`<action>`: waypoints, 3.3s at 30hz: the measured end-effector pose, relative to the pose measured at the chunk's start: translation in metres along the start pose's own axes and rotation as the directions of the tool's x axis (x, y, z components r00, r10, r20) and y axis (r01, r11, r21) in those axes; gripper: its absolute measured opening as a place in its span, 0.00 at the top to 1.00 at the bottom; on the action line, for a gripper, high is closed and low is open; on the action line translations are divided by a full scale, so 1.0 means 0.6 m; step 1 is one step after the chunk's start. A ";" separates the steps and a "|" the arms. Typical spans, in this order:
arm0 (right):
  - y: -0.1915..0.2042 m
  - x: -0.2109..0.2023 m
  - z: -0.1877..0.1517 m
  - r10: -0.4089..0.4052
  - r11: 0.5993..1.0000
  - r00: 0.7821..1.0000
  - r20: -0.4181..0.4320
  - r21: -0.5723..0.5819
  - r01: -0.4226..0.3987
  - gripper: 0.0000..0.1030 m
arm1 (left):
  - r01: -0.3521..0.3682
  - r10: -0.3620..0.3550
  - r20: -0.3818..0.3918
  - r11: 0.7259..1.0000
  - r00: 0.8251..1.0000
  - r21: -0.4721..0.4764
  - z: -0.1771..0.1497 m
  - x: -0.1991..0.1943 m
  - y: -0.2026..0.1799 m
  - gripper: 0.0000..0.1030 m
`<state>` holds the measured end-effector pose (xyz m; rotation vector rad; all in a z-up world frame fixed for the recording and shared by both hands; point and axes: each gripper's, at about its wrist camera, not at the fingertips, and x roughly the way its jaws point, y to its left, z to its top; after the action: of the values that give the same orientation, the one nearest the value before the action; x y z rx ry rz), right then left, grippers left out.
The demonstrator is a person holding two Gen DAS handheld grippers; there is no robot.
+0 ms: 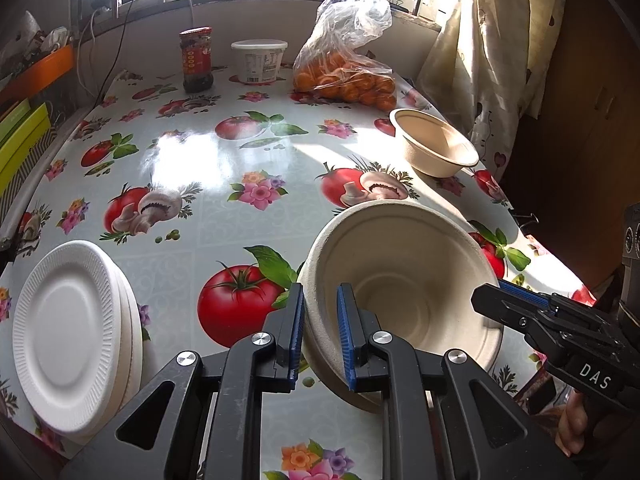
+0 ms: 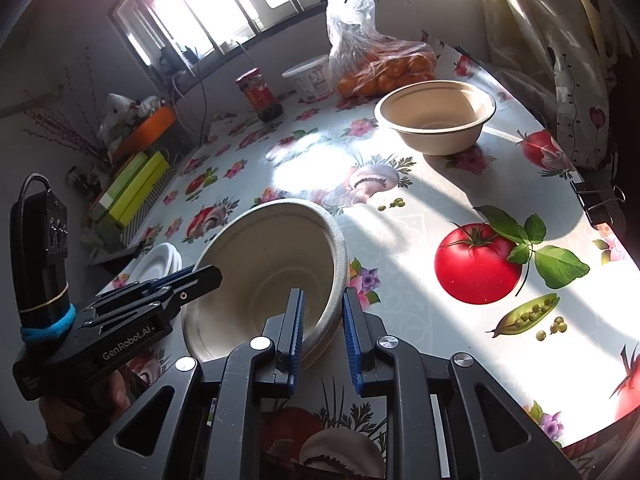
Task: Organize plates and bowls
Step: 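Lower the held bowl into the other beige bowl, then open the right gripper and withdraw from the nested bowls, then move the open right gripper to the beige bowl near the window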
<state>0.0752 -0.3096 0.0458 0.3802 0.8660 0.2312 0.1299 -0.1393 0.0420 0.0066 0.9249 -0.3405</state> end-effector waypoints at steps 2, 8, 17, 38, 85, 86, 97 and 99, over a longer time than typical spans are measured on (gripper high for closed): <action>0.003 0.000 0.000 0.002 1.000 1.000 0.001 -0.005 -0.002 0.74 | -0.002 0.002 -0.001 1.000 1.000 0.001 0.000 0.001 0.000 0.83; 0.007 -0.003 0.001 -0.003 1.000 1.000 0.009 -0.009 0.003 0.65 | -0.003 0.003 0.000 1.000 1.000 -0.006 0.001 0.001 0.002 0.82; 0.006 -0.005 0.002 -0.005 1.000 1.000 0.010 -0.005 0.005 0.64 | -0.004 0.004 0.001 1.000 1.000 -0.007 0.001 0.000 0.004 0.81; -0.009 -0.028 0.031 -0.029 0.999 0.998 0.061 0.018 0.028 0.63 | 0.072 -0.071 0.031 0.997 0.997 -0.042 0.055 -0.021 0.010 0.81; -0.200 -0.006 0.206 -0.224 0.967 0.971 0.083 0.144 0.210 0.60 | 0.136 -0.136 -0.151 0.991 0.979 -0.009 0.252 0.152 -0.135 0.81; -0.204 -0.001 0.207 -0.220 0.967 0.972 0.080 0.149 0.207 0.60 | 0.136 -0.137 -0.162 0.991 0.977 -0.012 0.255 0.159 -0.134 0.81; -0.225 0.058 0.221 -0.186 0.966 0.982 0.033 0.190 0.177 0.60 | 0.148 -0.161 -0.241 0.986 0.957 -0.071 0.256 0.207 -0.126 0.81; -0.229 0.066 0.223 -0.174 0.965 0.984 0.028 0.204 0.164 0.60 | 0.151 -0.167 -0.249 0.985 0.954 -0.080 0.256 0.214 -0.125 0.81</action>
<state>0.2100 -0.4516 0.0397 0.4955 0.8739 -0.0242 0.2994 -0.2698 0.0450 -0.0817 1.1944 -0.4687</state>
